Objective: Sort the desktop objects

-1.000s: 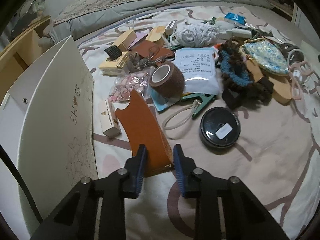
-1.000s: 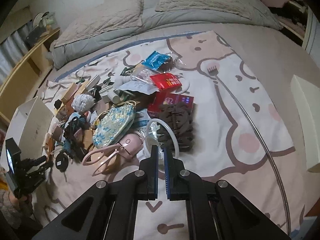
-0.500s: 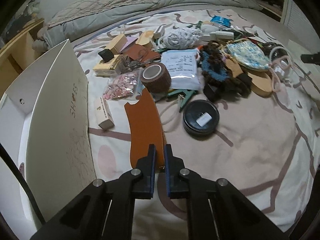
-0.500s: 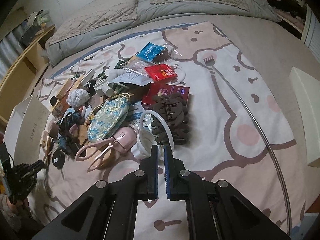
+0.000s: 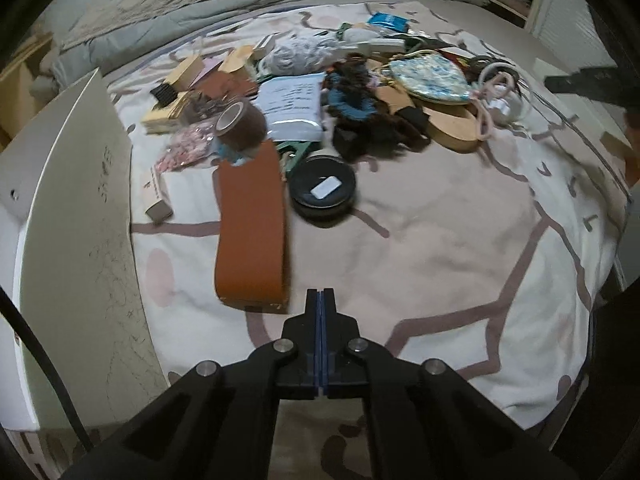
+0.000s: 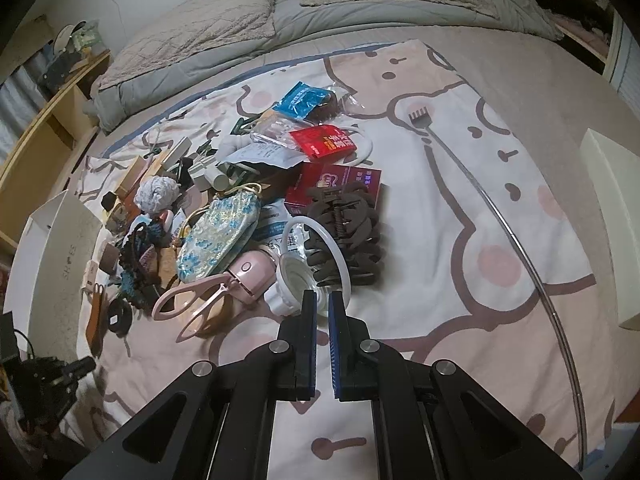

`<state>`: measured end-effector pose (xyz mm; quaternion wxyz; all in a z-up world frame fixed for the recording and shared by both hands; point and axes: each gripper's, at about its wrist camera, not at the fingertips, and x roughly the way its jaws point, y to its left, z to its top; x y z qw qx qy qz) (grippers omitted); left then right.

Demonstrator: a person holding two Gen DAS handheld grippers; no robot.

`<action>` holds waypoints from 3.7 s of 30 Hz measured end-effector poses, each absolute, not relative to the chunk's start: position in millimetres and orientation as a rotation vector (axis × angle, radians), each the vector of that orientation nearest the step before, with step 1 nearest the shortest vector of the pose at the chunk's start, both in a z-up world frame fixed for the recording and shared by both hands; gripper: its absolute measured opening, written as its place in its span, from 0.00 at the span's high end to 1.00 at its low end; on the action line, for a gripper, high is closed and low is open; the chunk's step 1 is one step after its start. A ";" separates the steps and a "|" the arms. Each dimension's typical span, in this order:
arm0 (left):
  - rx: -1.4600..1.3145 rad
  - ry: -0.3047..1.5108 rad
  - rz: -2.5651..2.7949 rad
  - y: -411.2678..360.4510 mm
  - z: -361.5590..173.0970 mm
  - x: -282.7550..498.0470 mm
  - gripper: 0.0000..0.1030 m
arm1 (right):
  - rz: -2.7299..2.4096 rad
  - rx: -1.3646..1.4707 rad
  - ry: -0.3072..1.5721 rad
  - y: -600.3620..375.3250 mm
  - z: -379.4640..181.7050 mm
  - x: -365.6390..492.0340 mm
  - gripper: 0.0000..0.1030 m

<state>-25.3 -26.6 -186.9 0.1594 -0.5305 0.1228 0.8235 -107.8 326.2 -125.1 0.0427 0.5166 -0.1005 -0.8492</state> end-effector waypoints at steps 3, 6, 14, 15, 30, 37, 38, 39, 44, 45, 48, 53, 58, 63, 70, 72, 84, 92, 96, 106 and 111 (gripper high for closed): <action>-1.477 0.405 2.391 -21.6 -181.6 -24.1 0.91 | -2.588 1.564 -0.314 326.0 -127.9 -110.1 0.94; -1.461 0.451 2.430 -20.8 -178.6 -26.7 0.61 | -2.596 1.581 -0.301 326.7 -132.9 -113.4 0.94; -1.466 0.437 2.506 -29.1 -181.7 -42.1 0.32 | -2.600 1.648 -0.323 338.1 -149.3 -119.7 0.93; -1.479 0.428 2.510 -30.8 -183.7 -44.6 0.31 | -2.598 1.659 -0.336 340.1 -151.6 -120.9 0.91; -1.655 0.291 2.486 -44.2 -213.8 -73.2 0.21 | -2.603 1.718 -0.374 347.0 -169.3 -136.1 0.55; -1.695 0.261 2.467 -46.8 -222.5 -80.6 0.20 | -2.572 1.726 -0.258 331.8 -174.7 -143.1 0.74; -1.694 0.254 2.468 -47.1 -222.3 -81.0 0.20 | -2.580 1.715 -0.221 329.3 -173.4 -143.0 0.81; -1.693 0.254 2.469 -46.4 -222.1 -80.1 0.21 | -2.586 1.700 -0.178 325.7 -171.3 -142.9 0.88; -1.672 0.244 2.454 -43.5 -217.9 -77.4 0.44 | -2.613 1.648 -0.115 321.3 -160.9 -141.1 0.94; -1.667 0.249 2.451 -42.9 -217.0 -76.5 0.49 | -2.612 1.638 -0.112 320.3 -158.4 -140.7 0.94; -1.658 0.259 2.441 -42.0 -215.3 -72.1 0.55 | -2.615 1.606 -0.107 316.4 -150.3 -138.5 0.94; -1.656 0.264 2.428 -43.7 -214.4 -69.5 0.55 | -2.607 1.552 -0.147 309.2 -135.5 -132.9 0.94; -1.646 0.272 2.409 -42.4 -212.0 -63.3 0.55 | -2.600 1.483 -0.205 303.1 -117.4 -125.0 0.94; -1.635 0.275 2.385 -41.5 -209.3 -52.1 0.55 | -2.589 1.437 -0.256 300.7 -103.3 -115.2 0.95; -1.632 0.264 2.349 -38.7 -207.0 -35.6 0.55 | -2.540 1.446 -0.317 295.8 -99.3 -103.6 0.94; -1.627 0.264 2.337 -36.8 -206.1 -30.3 0.55 | -2.508 1.465 -0.331 291.4 -102.4 -99.1 0.94; -1.596 0.259 2.278 -22.0 -203.4 -7.3 0.56 | -2.118 1.600 -0.396 229.9 -145.7 -66.0 0.95; -1.598 0.287 2.278 -18.1 -208.6 -9.0 0.56 | -2.131 1.659 -0.256 217.1 -167.7 -68.1 0.94; -1.609 0.263 2.272 -20.1 -209.6 -13.1 0.53 | -2.176 1.693 -0.190 224.8 -177.7 -75.1 0.94; -1.574 0.235 2.321 -21.3 -209.8 -16.1 0.36 | -2.233 1.608 -0.138 230.9 -188.1 -73.5 0.94; -1.530 0.238 2.369 -18.7 -211.1 -15.4 0.35 | -2.261 1.562 -0.114 229.7 -191.1 -65.8 0.22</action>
